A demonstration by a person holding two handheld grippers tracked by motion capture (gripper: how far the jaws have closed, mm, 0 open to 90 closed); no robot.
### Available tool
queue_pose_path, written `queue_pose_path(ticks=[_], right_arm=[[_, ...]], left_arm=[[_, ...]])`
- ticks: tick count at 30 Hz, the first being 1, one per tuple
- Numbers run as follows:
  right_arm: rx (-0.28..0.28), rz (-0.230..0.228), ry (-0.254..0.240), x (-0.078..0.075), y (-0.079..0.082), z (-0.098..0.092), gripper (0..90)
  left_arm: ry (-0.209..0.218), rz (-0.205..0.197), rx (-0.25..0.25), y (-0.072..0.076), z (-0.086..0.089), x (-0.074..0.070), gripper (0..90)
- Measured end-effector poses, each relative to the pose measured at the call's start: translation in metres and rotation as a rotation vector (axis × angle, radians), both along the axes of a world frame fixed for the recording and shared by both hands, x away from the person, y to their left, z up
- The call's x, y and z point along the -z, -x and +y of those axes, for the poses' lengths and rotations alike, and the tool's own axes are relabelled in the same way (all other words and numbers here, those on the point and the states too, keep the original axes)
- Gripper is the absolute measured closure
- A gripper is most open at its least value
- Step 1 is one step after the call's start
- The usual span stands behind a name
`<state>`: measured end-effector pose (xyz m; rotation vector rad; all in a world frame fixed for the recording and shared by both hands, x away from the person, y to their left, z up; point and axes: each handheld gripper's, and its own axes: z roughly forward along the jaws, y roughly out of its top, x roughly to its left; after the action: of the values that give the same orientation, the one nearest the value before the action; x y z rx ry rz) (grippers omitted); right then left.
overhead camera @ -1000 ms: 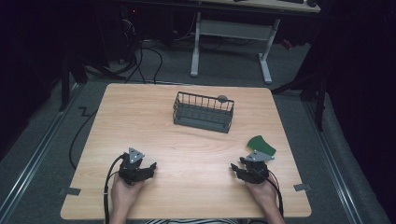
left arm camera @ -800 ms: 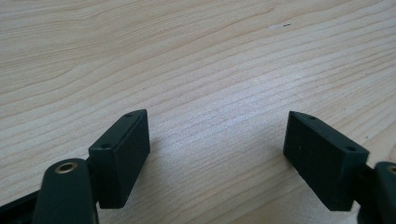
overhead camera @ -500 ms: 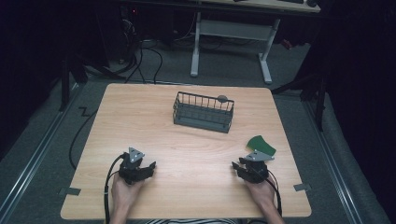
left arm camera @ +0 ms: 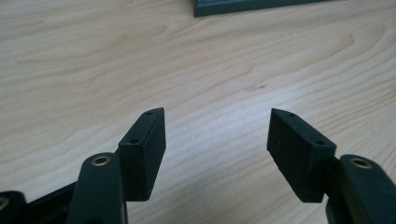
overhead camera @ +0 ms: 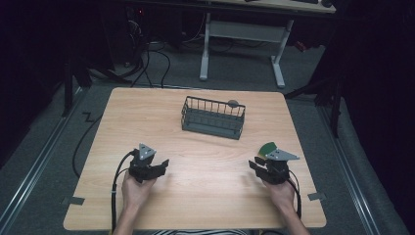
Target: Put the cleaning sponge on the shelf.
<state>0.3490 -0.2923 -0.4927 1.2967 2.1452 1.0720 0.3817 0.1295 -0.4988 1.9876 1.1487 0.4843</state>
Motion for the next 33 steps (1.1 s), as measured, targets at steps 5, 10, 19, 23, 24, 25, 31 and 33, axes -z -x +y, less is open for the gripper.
queue_pose_path(ticks=[5, 10, 19, 23, 24, 25, 31, 33], right_arm=[[-0.024, 0.003, -0.021, -0.012, -0.009, -0.002, 70.9], [-0.023, -0.006, -0.046, -0.018, -0.018, -0.003, 67.1], [-0.008, -0.020, -0.089, -0.028, -0.037, 0.001, 59.8], [-0.008, -0.036, -0.067, -0.038, -0.047, -0.001, 62.2], [-0.002, -0.033, -0.068, -0.042, -0.050, -0.002, 62.9], [0.000, -0.037, -0.067, -0.044, -0.052, -0.003, 63.3], [0.010, -0.045, -0.067, -0.057, -0.063, -0.005, 65.5], [0.014, -0.043, -0.078, -0.060, -0.067, -0.006, 65.8]], left_arm=[[0.007, 0.015, 0.029, -0.012, -0.010, -0.011, 36.4], [-0.028, 0.019, 0.045, -0.026, -0.023, -0.022, 36.4], [-0.058, 0.000, 0.057, -0.052, -0.036, -0.045, 39.6], [-0.044, -0.005, 0.064, -0.066, -0.042, -0.051, 40.5], [-0.039, -0.004, 0.064, -0.069, -0.042, -0.052, 41.2], [-0.041, -0.004, 0.065, -0.072, -0.044, -0.055, 41.2], [-0.020, -0.006, 0.050, -0.092, -0.047, -0.069, 42.1], [-0.013, -0.011, 0.037, -0.098, -0.047, -0.073, 42.3]])
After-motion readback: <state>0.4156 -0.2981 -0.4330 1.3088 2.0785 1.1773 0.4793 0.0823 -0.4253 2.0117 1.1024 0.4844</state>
